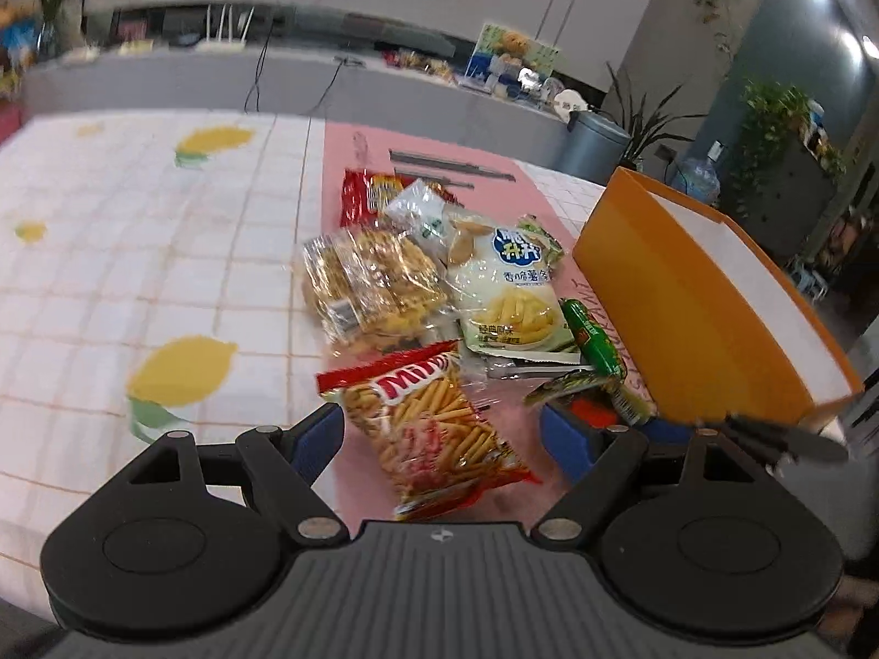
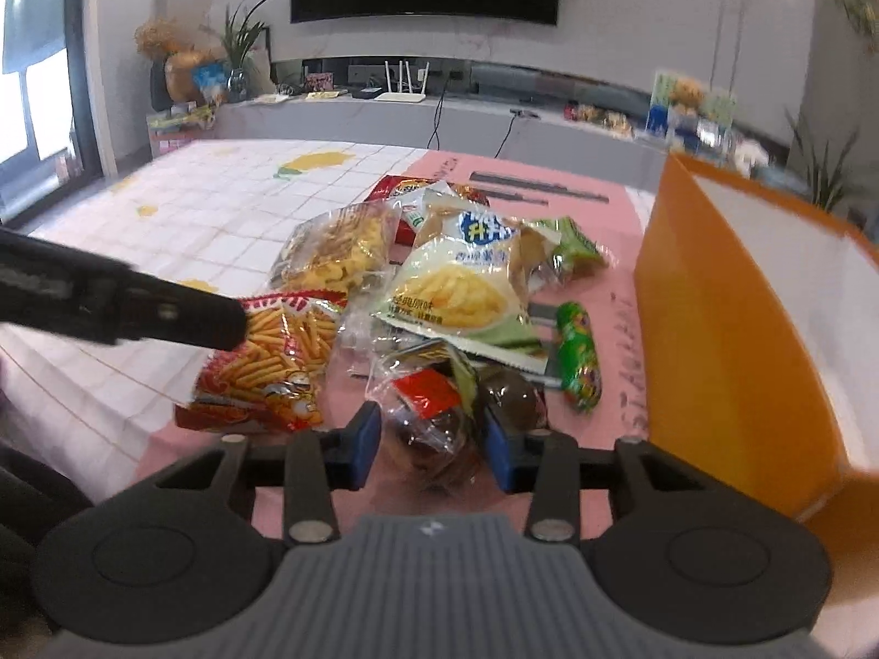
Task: Organize snacks
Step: 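Reach the left tool to the red Mini bag while the right tool reaches the red-labelled cake, then grasp the Mini bag with the left tool while the right tool grasps the wrapped cake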
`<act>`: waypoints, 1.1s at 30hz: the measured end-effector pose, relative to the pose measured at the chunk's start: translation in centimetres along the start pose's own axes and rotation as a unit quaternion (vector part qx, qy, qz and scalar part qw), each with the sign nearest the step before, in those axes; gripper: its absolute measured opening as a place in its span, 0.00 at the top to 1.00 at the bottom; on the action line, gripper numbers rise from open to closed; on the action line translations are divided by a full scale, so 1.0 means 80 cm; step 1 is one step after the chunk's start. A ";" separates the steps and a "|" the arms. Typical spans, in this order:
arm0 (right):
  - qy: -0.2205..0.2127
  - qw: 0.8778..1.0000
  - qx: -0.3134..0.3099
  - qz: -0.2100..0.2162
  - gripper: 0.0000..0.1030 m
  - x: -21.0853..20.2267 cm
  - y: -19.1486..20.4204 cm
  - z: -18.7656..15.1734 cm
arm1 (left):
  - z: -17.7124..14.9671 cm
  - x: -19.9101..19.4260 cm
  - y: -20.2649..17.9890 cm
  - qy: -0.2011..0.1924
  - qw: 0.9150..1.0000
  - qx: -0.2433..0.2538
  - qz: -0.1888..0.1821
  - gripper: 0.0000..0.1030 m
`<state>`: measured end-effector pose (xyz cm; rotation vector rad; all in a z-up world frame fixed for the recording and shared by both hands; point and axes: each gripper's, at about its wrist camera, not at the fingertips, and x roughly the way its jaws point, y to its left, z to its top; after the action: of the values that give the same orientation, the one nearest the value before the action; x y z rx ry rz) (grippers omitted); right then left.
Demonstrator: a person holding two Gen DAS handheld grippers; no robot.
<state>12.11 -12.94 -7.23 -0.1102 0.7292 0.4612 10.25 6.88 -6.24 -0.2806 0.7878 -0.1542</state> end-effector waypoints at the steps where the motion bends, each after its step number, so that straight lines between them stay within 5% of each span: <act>1: 0.007 1.000 0.006 -0.001 0.47 0.000 -0.002 0.000 | 0.001 0.008 -0.001 0.006 1.000 -0.007 0.000 0.08; 11: 0.006 1.000 -0.026 -0.011 0.47 0.000 0.005 -0.004 | 0.002 0.064 -0.012 0.055 0.996 -0.024 0.068 0.10; 20: 0.032 0.999 0.029 -0.001 0.53 0.000 -0.001 -0.010 | -0.006 0.057 -0.008 0.059 0.993 -0.026 0.100 0.36; 25: 0.060 0.996 0.056 0.029 0.54 0.014 -0.003 -0.016 | -0.010 0.052 -0.002 0.049 0.993 -0.028 0.105 0.37; 27: 0.049 0.997 0.047 0.025 0.43 0.016 0.001 -0.012 | -0.012 0.050 -0.002 0.045 0.993 -0.022 0.103 0.37; 33: 0.033 0.998 0.042 0.027 0.36 0.029 0.008 -0.004 | -0.019 0.044 0.003 0.037 0.995 -0.003 0.093 0.37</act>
<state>13.11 -11.59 -8.98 -0.0270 0.8165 0.4791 11.63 5.98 -9.74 -0.2073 0.8841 0.0144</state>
